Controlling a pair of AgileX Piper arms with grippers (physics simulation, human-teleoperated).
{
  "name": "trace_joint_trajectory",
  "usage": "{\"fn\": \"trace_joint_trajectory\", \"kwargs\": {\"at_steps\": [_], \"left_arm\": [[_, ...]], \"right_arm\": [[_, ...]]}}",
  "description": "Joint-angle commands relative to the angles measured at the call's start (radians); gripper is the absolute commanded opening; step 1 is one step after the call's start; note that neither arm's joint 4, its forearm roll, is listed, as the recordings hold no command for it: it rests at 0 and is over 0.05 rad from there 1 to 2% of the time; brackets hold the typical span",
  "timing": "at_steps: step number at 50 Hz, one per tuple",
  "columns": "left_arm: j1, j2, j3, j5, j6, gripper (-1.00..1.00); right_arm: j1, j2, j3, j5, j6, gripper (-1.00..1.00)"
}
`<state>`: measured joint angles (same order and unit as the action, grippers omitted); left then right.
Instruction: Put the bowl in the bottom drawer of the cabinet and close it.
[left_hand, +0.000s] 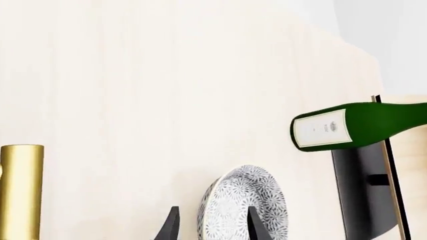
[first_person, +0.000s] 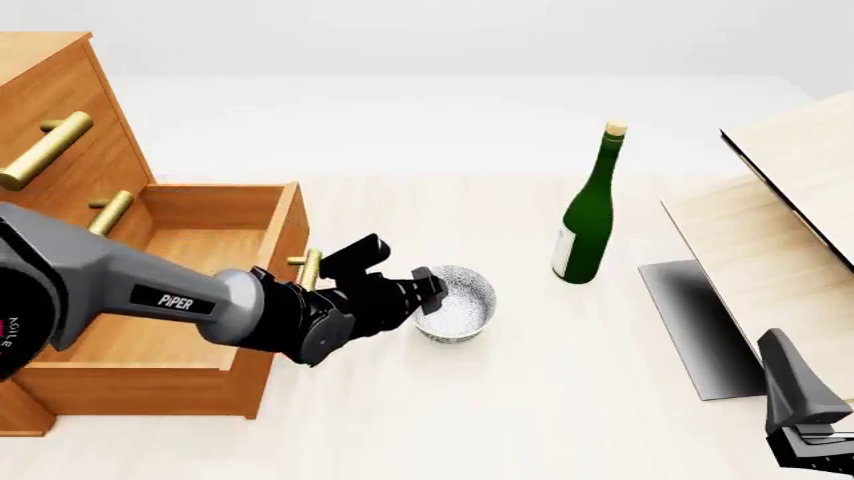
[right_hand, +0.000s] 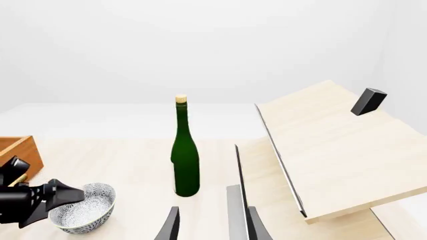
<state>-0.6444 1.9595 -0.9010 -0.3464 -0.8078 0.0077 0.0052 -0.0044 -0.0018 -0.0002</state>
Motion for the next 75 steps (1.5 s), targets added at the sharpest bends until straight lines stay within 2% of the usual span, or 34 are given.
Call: {"fn": "trace_joint_trajectory", "kwargs": {"at_steps": [1,12,13,27,33,59,71,75], "left_arm": [[-0.016,0.025,0.000,-0.009,-0.015,1.00],[-0.017,0.032,-0.002,-0.010,-0.016,1.00],[-0.017,0.027,-0.002,-0.010,-0.012,-1.00],[0.010,-0.007,-0.019,0.019,0.030,-1.00],[0.025,-0.042,-0.032,0.052,0.072,-1.00],[0.024,-0.132,-0.028,0.110,0.148,-1.00],[0.044,-0.175,-0.047,0.174,0.215,-1.00],[0.062,-0.189,-0.062,0.210,0.257,-1.00]], "right_arm": [[0.000,0.000,0.000,0.000,0.000,1.00],[0.000,0.000,0.000,0.000,0.000,1.00],[0.000,0.000,0.000,0.000,0.000,1.00],[0.000,0.000,0.000,0.000,0.000,1.00],[0.000,0.000,0.000,0.000,0.000,1.00],[0.000,0.000,0.000,0.000,0.000,1.00],[0.000,0.000,0.000,0.000,0.000,1.00],[0.000,0.000,0.000,0.000,0.000,1.00]]}}
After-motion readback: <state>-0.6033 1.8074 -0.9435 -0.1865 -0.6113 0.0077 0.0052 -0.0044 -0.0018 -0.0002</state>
